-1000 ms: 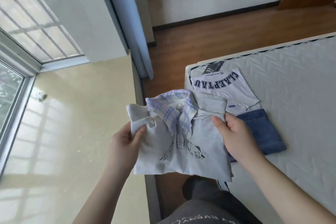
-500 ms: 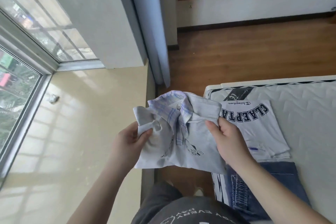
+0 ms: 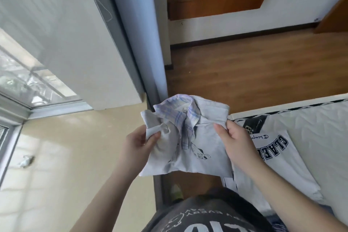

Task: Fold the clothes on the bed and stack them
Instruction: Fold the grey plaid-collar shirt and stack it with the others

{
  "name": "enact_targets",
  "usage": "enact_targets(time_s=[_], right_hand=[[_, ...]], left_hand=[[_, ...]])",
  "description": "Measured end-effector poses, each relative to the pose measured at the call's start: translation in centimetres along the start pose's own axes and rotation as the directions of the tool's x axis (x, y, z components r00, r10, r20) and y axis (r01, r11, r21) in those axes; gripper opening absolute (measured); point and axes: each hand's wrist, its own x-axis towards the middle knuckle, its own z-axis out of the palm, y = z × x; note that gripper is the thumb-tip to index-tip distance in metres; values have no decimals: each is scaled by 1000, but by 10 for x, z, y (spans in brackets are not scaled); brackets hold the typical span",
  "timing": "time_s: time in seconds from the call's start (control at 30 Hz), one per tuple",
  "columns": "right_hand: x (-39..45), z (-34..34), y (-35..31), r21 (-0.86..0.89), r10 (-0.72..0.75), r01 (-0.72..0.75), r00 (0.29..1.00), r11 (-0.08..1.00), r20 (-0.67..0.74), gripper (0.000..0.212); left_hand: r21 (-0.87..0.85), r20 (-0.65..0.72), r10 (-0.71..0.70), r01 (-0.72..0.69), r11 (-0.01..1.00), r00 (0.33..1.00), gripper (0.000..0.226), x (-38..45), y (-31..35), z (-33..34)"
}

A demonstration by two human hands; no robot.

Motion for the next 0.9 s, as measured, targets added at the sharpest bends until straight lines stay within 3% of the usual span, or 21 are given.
enact_targets(time_s=[0.2,0.33,0.43,0.6,0.9], right_hand=[[58,6,-21,5,22,-22,995,1000,-101,24],[100,-2,-24,21,43,-40,990,999,-136,30],[137,-12,-20,27,62,-57,978,998,-197,36],[203,-36,-12,59,93,-79,951,995,-294,38],[310,-99,-21,209,223,-157,912,965,-345,57]], left_hand=[[50,43,82,-84,995,996,28,90,26,-8],[68,50,119,-123,990,992,19,145,44,2],[44,63,134,-137,990,989,13,191,58,18],[42,105,146,-151,988,984,21,277,86,54],[37,181,253,-263,964,950,16,401,166,106]])
